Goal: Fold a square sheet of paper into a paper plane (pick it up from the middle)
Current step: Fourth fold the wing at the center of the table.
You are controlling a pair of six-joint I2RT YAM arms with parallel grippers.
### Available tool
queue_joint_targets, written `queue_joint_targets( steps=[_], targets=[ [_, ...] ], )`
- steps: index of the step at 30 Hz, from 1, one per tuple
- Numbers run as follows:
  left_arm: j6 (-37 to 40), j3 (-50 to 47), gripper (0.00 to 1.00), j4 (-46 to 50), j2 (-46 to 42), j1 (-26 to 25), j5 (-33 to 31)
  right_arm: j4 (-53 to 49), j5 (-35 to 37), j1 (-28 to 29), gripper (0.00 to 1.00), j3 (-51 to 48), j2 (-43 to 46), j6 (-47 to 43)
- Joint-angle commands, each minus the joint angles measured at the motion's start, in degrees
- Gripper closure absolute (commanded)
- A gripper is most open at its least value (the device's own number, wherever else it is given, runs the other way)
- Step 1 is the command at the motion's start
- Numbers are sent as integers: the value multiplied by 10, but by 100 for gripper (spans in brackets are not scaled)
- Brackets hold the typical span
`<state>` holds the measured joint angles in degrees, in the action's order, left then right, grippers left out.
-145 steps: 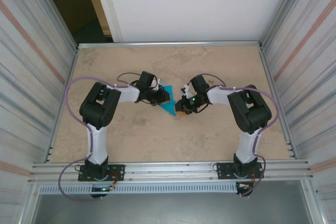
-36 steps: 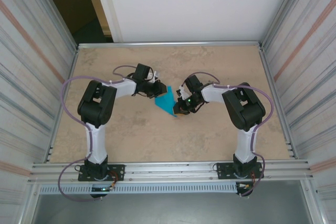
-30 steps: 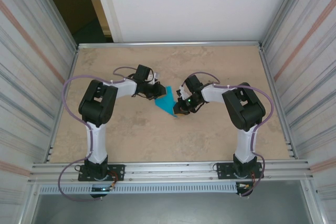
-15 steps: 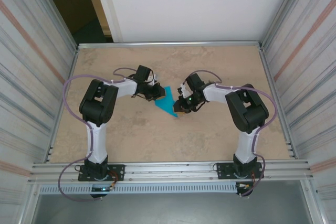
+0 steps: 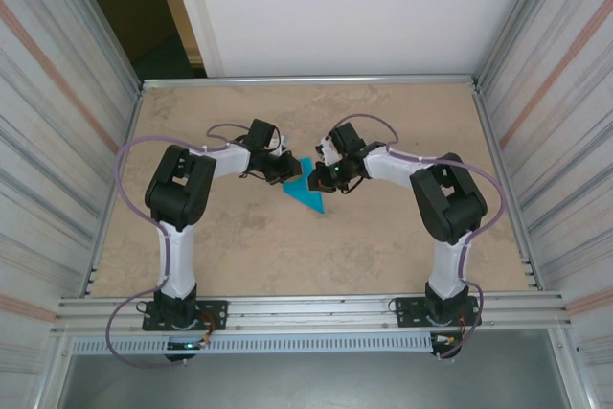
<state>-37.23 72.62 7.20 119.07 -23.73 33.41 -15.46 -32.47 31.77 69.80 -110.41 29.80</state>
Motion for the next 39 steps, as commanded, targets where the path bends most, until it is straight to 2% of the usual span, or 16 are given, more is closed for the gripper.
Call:
queue_joint_targets(
  steps=[1,13,22,32,39],
  targets=[
    [15,-8,85,15,26,-1,-12,-7,14,2,94,26,-24,17],
    [14,-11,84,12,24,-2,-11,-22,8,1,93,37,-58,14],
    [12,-12,83,9,22,-1,-7,36,25,-31,76,-34,27,55],
    [1,-16,80,-6,18,-2,3,14,13,-24,70,-14,-20,55],
    [1,-20,80,-7,18,-2,4,10,14,-22,70,-13,-28,52]
  ],
)
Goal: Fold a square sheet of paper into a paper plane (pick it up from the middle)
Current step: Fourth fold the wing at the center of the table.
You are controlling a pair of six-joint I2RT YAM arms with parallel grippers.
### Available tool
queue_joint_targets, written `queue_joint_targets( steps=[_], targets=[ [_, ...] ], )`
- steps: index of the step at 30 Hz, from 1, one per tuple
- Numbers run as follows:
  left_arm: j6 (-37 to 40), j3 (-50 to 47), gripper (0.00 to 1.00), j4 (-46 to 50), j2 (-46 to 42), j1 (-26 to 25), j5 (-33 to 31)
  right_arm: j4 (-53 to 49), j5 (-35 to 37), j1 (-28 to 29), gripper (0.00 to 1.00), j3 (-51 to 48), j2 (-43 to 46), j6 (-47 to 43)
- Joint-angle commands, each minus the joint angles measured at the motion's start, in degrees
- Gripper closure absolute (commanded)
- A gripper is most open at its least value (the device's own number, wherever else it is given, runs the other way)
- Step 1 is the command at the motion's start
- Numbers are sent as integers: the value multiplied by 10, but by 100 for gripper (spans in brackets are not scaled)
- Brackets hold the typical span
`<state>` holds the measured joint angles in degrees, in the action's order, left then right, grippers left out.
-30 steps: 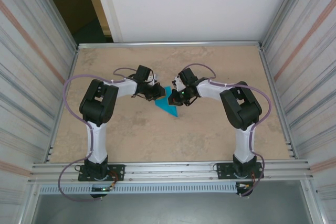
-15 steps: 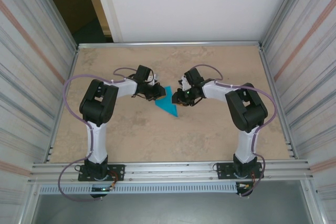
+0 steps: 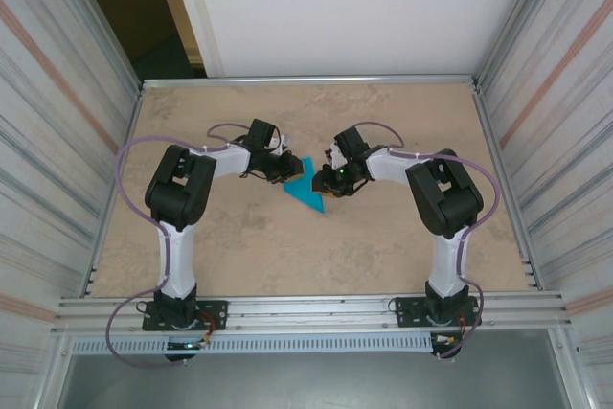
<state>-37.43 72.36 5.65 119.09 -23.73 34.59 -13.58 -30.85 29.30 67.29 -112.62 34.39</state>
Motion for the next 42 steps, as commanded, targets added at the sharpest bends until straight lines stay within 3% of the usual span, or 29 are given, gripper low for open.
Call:
queue_joint_targets(
  steps=[1,16,42],
  targets=[
    [2,-19,79,8,18,-2,-8,-6,-12,2,71,14,-8,4],
    [-7,-37,79,-3,15,-2,-12,31,-65,5,76,36,-46,5],
    [0,-32,79,3,13,-1,-11,48,-79,-7,88,19,-61,-2]
  ],
)
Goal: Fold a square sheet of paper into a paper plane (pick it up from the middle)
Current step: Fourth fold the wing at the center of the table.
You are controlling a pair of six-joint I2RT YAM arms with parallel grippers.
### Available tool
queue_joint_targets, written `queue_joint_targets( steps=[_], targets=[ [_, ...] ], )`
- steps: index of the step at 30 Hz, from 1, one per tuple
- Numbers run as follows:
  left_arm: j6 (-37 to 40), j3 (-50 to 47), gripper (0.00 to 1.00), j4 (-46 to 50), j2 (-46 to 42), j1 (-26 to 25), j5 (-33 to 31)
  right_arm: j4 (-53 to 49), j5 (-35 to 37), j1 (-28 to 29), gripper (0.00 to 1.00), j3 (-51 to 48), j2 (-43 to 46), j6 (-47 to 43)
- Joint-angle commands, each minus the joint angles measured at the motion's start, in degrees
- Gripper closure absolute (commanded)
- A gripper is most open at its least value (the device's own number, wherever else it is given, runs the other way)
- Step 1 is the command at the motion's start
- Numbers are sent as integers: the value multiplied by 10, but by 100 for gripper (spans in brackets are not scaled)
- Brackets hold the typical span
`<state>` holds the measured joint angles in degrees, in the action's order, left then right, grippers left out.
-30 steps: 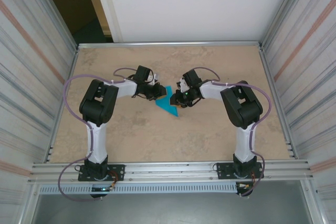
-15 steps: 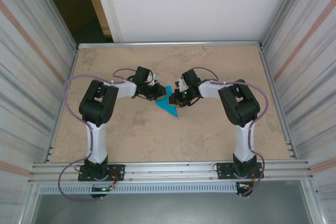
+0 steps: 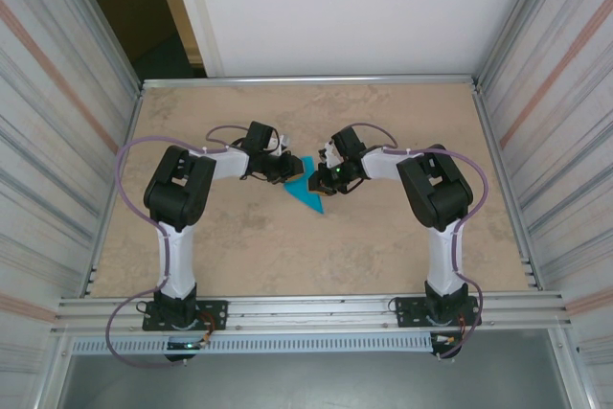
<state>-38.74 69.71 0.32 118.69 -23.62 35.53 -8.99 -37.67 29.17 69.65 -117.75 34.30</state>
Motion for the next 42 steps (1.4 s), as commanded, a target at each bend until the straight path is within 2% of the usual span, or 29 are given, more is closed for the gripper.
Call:
queue_joint_targets(
  steps=[1,7,12,29,42],
  targets=[
    [14,-2,79,59,17,-2,-19,2,-14,-8,89,-6,-12,-2],
    [28,28,79,80,-1,-2,-17,6,-35,-15,91,-13,-16,-2],
    [29,32,79,83,5,-2,-17,9,-42,-21,87,-17,-16,-1],
    [30,30,79,83,10,-2,-19,14,-60,-36,83,-51,29,-6],
    [31,40,79,84,10,-2,-13,13,-57,-41,91,-49,-3,-2]
  ],
)
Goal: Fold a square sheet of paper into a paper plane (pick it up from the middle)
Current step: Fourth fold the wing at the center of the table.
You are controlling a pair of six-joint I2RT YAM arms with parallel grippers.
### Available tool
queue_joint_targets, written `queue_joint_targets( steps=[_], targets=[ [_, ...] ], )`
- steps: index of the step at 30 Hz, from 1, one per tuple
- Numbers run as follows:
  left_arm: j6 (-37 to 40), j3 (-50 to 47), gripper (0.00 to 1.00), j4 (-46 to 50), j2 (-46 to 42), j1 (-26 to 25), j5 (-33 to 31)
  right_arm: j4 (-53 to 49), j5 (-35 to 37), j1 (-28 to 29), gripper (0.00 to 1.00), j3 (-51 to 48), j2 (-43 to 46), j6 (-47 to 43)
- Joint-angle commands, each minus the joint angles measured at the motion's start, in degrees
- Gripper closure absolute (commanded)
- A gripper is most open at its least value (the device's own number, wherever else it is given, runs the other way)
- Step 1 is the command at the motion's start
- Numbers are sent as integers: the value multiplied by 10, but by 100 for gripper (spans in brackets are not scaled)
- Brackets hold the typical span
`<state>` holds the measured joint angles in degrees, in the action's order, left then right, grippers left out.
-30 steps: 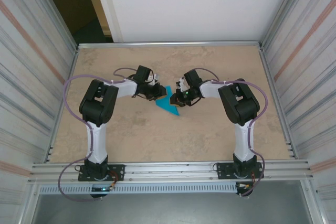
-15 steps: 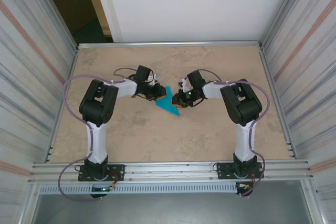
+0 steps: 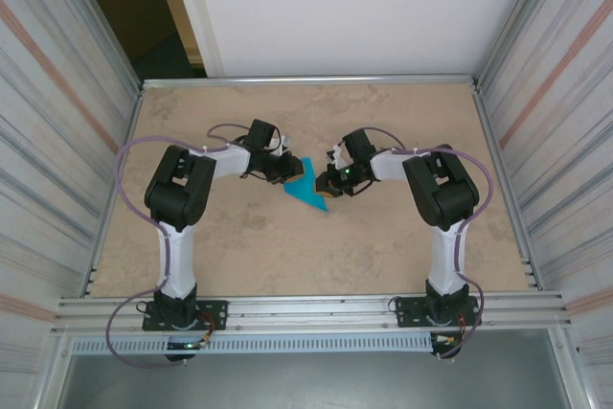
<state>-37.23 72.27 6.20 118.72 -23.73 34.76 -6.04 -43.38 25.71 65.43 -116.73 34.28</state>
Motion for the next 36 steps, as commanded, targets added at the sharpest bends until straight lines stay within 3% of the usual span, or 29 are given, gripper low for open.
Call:
queue_joint_targets(
  steps=[1,9,17,36],
  targets=[
    [17,18,79,26,10,-1,-4,-17,0,-7,92,-6,-15,-1],
    [23,36,74,8,-19,-2,26,-15,-4,-9,92,-12,-23,-1],
    [15,-33,74,-41,-59,-14,37,-12,-5,-10,92,-13,-26,-1],
    [9,-16,81,5,-3,-25,-5,-13,-9,-12,91,-9,-27,-1]
  ],
)
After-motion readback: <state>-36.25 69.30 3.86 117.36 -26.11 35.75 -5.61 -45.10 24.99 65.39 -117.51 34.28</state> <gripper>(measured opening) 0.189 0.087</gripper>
